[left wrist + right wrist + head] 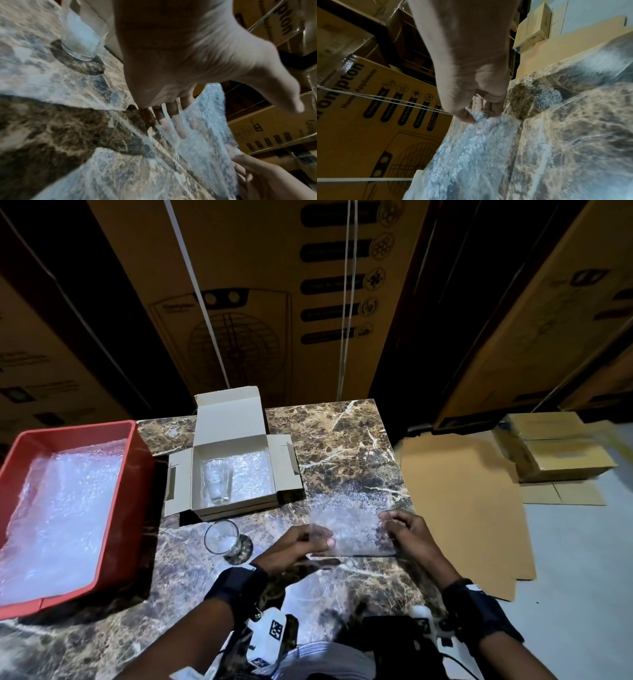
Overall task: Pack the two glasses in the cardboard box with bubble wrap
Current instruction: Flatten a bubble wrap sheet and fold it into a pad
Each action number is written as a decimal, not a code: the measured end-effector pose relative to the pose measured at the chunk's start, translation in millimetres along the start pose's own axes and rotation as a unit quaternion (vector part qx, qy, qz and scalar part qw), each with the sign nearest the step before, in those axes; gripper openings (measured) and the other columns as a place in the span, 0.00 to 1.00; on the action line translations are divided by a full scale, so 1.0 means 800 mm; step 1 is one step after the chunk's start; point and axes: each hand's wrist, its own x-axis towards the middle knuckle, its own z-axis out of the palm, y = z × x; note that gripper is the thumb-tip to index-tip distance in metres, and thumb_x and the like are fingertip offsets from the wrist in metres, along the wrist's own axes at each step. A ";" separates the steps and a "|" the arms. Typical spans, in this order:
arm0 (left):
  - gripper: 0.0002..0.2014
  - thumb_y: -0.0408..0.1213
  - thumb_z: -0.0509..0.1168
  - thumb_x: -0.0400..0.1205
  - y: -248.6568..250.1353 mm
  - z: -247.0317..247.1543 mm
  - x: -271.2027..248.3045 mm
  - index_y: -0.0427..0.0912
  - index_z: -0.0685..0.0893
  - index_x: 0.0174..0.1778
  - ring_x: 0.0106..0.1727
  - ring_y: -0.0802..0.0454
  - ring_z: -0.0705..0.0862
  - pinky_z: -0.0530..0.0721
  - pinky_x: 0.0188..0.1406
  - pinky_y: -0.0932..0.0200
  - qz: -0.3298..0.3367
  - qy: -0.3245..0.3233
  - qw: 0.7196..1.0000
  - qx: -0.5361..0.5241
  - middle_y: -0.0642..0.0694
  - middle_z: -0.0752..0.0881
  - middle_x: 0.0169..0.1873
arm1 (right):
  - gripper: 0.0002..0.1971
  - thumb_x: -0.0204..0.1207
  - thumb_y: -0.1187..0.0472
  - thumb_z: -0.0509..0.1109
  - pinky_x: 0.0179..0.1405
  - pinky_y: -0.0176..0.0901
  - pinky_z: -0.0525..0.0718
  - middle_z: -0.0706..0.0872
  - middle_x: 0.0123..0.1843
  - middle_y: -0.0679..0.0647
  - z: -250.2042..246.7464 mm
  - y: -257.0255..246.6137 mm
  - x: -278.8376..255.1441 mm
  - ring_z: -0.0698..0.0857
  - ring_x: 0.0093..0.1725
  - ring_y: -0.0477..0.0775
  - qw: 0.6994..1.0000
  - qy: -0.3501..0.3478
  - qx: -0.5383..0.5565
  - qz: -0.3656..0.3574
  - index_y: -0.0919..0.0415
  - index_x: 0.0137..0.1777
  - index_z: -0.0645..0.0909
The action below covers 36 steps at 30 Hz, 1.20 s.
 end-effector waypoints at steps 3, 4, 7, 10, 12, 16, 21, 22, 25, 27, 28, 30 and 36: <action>0.22 0.40 0.83 0.75 -0.004 -0.002 0.018 0.39 0.88 0.63 0.56 0.52 0.92 0.89 0.56 0.57 -0.006 0.029 0.998 0.053 0.45 0.93 0.56 | 0.07 0.83 0.69 0.70 0.37 0.32 0.84 0.90 0.58 0.53 0.003 0.004 0.022 0.88 0.48 0.46 0.999 0.051 -0.003 -0.013 0.62 0.56 0.89; 0.18 0.37 0.82 0.77 -0.007 -0.003 0.025 0.37 0.88 0.60 0.49 0.51 0.93 0.89 0.48 0.58 -0.005 0.058 0.996 0.069 0.43 0.93 0.50 | 0.07 0.83 0.68 0.71 0.37 0.33 0.83 0.90 0.56 0.52 0.004 0.006 0.028 0.87 0.47 0.46 0.998 0.067 -0.012 -0.016 0.60 0.55 0.89; 0.09 0.35 0.77 0.82 -0.014 -0.008 0.043 0.37 0.83 0.48 0.37 0.48 0.85 0.81 0.40 0.57 0.012 0.147 0.982 0.117 0.41 0.86 0.34 | 0.04 0.80 0.68 0.74 0.32 0.35 0.84 0.92 0.46 0.56 0.011 0.008 0.045 0.87 0.38 0.51 0.995 0.095 -0.013 -0.004 0.60 0.50 0.89; 0.13 0.28 0.75 0.82 -0.016 -0.010 0.053 0.41 0.82 0.58 0.32 0.57 0.82 0.83 0.37 0.59 -0.007 0.209 0.969 0.132 0.47 0.80 0.34 | 0.01 0.77 0.65 0.78 0.33 0.37 0.81 0.92 0.39 0.53 0.015 0.014 0.059 0.84 0.31 0.50 0.991 0.125 -0.051 -0.004 0.59 0.47 0.90; 0.21 0.26 0.75 0.80 -0.016 -0.011 0.057 0.41 0.80 0.67 0.32 0.56 0.83 0.87 0.38 0.53 -0.014 0.212 0.964 0.158 0.46 0.81 0.35 | 0.02 0.76 0.63 0.79 0.29 0.34 0.77 0.89 0.35 0.49 0.019 0.017 0.066 0.79 0.29 0.47 0.987 0.135 -0.087 -0.015 0.58 0.43 0.89; 0.31 0.27 0.76 0.79 -0.016 -0.009 0.058 0.48 0.70 0.73 0.29 0.59 0.84 0.83 0.29 0.61 -0.019 0.191 0.956 0.222 0.44 0.85 0.38 | 0.09 0.77 0.66 0.78 0.25 0.37 0.74 0.84 0.28 0.45 0.027 0.018 0.067 0.74 0.25 0.42 0.982 0.152 -0.098 -0.054 0.57 0.36 0.85; 0.41 0.34 0.82 0.73 -0.017 -0.011 0.064 0.49 0.65 0.77 0.39 0.46 0.86 0.87 0.40 0.46 -0.022 0.189 0.928 0.321 0.43 0.85 0.39 | 0.06 0.77 0.63 0.78 0.26 0.38 0.75 0.87 0.34 0.48 0.031 0.013 0.063 0.80 0.31 0.48 0.973 0.160 -0.147 -0.075 0.55 0.40 0.84; 0.41 0.37 0.83 0.72 -0.015 -0.011 0.064 0.49 0.65 0.76 0.40 0.45 0.86 0.87 0.40 0.46 -0.021 0.193 0.922 0.335 0.44 0.84 0.40 | 0.06 0.77 0.61 0.77 0.30 0.40 0.76 0.87 0.36 0.48 0.031 0.012 0.062 0.81 0.34 0.50 0.967 0.162 -0.178 -0.080 0.54 0.42 0.84; 0.34 0.44 0.82 0.70 -0.009 -0.007 0.059 0.49 0.68 0.64 0.47 0.43 0.83 0.84 0.44 0.47 0.010 0.204 0.899 0.387 0.49 0.79 0.48 | 0.10 0.80 0.53 0.74 0.50 0.48 0.78 0.83 0.52 0.49 0.034 0.015 0.061 0.80 0.52 0.52 0.924 0.182 -0.321 -0.097 0.51 0.59 0.81; 0.26 0.45 0.79 0.72 -0.008 -0.006 0.060 0.47 0.73 0.59 0.51 0.43 0.79 0.81 0.48 0.49 0.054 0.189 0.886 0.420 0.49 0.76 0.51 | 0.20 0.81 0.46 0.70 0.67 0.62 0.74 0.77 0.62 0.51 0.038 0.018 0.062 0.74 0.63 0.54 0.892 0.184 -0.397 -0.109 0.49 0.70 0.75; 0.22 0.44 0.78 0.73 -0.006 -0.006 0.061 0.47 0.77 0.59 0.53 0.44 0.77 0.80 0.50 0.50 0.075 0.176 0.879 0.437 0.50 0.75 0.52 | 0.22 0.81 0.44 0.68 0.72 0.67 0.72 0.75 0.65 0.53 0.042 0.018 0.061 0.72 0.67 0.55 0.887 0.174 -0.411 -0.119 0.48 0.72 0.73; 0.19 0.43 0.75 0.77 -0.007 -0.006 0.066 0.47 0.82 0.62 0.58 0.45 0.77 0.78 0.54 0.52 0.115 0.146 0.858 0.478 0.49 0.76 0.56 | 0.21 0.81 0.43 0.67 0.76 0.69 0.70 0.72 0.71 0.53 0.054 0.019 0.057 0.70 0.71 0.55 0.879 0.133 -0.430 -0.154 0.45 0.72 0.72; 0.34 0.38 0.63 0.85 -0.015 0.002 0.071 0.45 0.62 0.89 0.86 0.40 0.59 0.60 0.82 0.45 0.119 0.039 0.790 0.600 0.39 0.61 0.87 | 0.21 0.85 0.45 0.63 0.70 0.52 0.69 0.68 0.78 0.52 0.078 0.039 0.040 0.67 0.76 0.56 0.829 -0.050 -0.492 -0.262 0.45 0.77 0.71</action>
